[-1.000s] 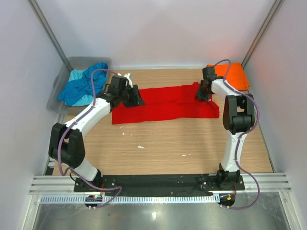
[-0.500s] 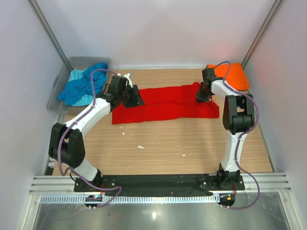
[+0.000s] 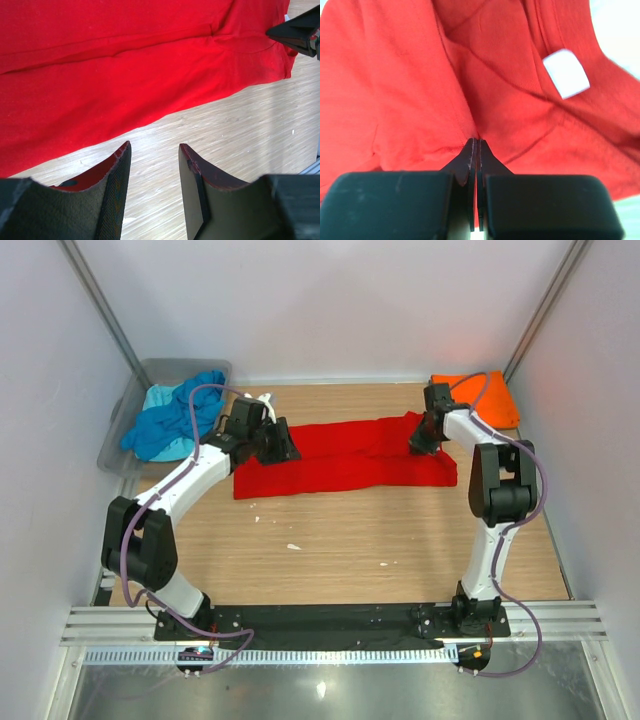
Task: Fold and stack the t-shirts
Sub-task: Fold the tshirt
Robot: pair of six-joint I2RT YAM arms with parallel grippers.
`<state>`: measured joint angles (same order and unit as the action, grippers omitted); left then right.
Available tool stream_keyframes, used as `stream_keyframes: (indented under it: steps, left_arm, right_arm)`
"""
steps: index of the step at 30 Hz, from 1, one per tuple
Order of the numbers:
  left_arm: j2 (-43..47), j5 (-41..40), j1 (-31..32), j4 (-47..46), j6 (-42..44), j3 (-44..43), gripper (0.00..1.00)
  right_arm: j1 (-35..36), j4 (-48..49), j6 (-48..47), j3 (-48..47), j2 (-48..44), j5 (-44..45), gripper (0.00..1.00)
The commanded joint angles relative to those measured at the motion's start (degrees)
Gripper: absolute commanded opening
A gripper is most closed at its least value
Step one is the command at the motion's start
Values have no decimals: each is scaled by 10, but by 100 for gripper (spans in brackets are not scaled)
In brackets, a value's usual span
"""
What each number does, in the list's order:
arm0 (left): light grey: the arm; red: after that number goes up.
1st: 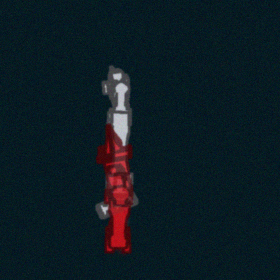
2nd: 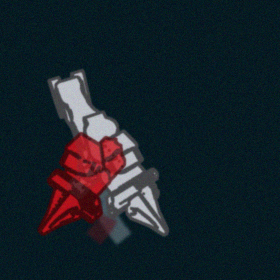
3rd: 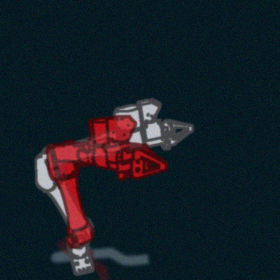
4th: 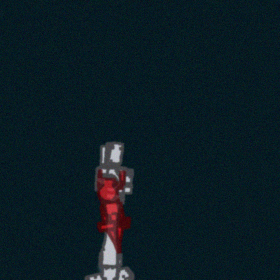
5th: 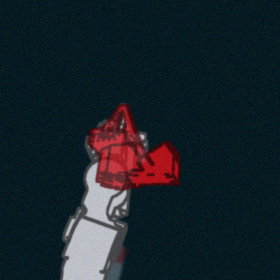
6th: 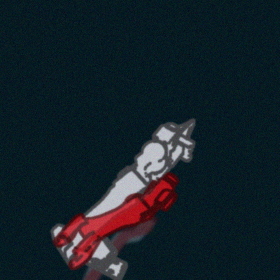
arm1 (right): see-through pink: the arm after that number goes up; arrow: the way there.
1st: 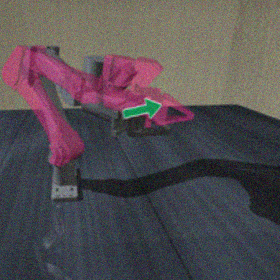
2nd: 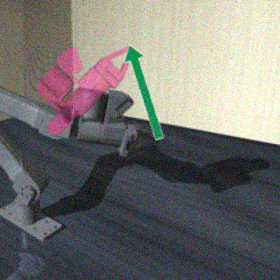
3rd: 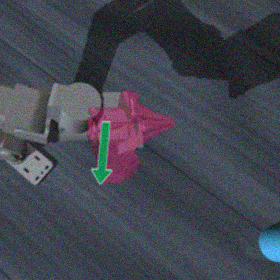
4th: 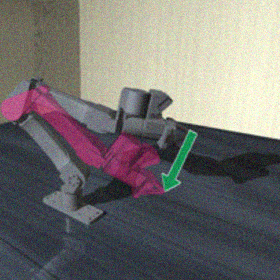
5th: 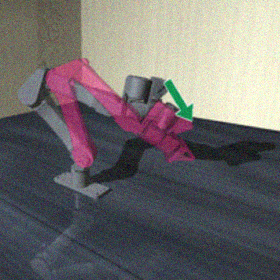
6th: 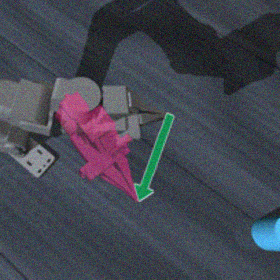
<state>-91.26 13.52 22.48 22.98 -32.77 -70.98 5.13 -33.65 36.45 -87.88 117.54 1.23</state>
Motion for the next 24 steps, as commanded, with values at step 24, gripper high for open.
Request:
stream_keyframes:
  steps: [24]
  left_arm:
    - [0, 13, -2, -4, -2, -21, 45]
  right_arm:
    - [43, 13, 145, 96, -137, 68, 1]
